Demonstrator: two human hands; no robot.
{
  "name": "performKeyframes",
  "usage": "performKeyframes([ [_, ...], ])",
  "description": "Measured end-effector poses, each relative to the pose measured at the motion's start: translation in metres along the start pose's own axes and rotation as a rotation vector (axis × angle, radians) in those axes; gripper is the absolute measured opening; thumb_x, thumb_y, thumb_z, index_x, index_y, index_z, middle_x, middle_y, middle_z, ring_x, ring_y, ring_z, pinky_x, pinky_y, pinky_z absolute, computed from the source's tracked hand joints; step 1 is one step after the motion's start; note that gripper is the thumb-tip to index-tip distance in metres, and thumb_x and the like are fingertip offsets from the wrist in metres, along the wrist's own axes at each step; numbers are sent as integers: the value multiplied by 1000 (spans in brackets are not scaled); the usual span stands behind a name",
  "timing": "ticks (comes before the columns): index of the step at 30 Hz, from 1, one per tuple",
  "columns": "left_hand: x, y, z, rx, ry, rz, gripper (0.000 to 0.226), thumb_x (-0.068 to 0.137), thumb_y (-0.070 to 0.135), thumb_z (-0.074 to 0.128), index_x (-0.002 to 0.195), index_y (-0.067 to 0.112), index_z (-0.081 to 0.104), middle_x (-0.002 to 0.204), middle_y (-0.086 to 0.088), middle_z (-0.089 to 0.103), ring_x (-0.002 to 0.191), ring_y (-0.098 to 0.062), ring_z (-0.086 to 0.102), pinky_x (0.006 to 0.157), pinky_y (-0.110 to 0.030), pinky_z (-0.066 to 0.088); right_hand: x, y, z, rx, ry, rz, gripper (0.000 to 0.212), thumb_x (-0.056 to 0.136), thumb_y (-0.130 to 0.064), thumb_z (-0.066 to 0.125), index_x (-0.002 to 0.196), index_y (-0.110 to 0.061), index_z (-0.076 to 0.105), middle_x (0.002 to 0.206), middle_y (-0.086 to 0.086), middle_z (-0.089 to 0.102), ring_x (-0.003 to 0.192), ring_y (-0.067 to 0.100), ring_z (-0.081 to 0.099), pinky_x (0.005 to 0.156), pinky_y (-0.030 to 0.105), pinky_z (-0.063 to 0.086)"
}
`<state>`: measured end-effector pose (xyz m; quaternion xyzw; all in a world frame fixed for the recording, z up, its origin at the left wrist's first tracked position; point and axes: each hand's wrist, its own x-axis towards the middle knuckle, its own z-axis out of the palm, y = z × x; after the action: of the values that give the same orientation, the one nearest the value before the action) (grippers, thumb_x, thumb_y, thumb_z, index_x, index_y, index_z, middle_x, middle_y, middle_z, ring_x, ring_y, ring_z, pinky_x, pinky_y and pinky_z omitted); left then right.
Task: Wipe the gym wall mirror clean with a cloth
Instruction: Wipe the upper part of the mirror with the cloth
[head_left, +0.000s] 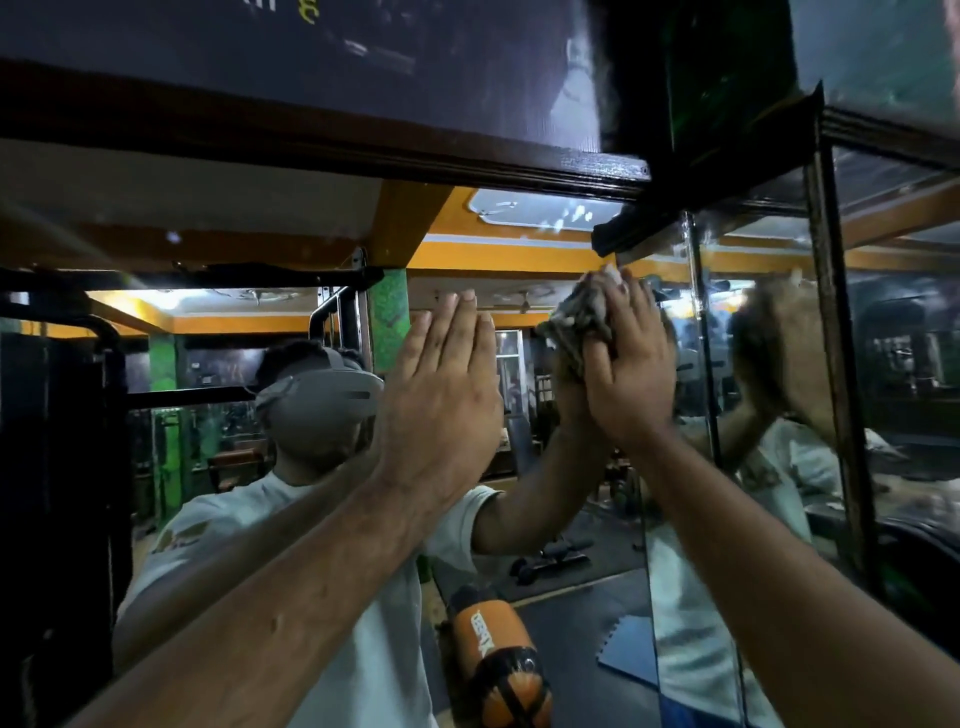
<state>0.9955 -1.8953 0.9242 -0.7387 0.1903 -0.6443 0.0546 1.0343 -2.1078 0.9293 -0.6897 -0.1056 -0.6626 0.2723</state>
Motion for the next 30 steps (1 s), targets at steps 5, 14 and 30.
performKeyframes([
  [5,10,5,6,-29,27,17,58,102,27,47,152,0,37,162,-19,30,152,-31,25,125,-47,18,-4,-17,5,-9,-102,-203,66,95,-35,42,160,-28,37,172,5,25,161,23,14,130,49,6],
  [14,25,22,11,-48,70,-2,60,99,22,56,151,0,38,160,-19,34,151,-30,28,125,-45,18,40,-15,3,34,33,27,71,89,-44,37,157,-27,44,165,8,40,153,29,32,126,56,22],
  [30,43,89,32,-125,42,-47,59,97,14,55,152,1,37,161,-17,32,152,-29,24,126,-44,16,5,51,-34,335,-152,-91,59,95,-2,50,153,3,41,153,17,45,139,-16,36,119,10,27],
])
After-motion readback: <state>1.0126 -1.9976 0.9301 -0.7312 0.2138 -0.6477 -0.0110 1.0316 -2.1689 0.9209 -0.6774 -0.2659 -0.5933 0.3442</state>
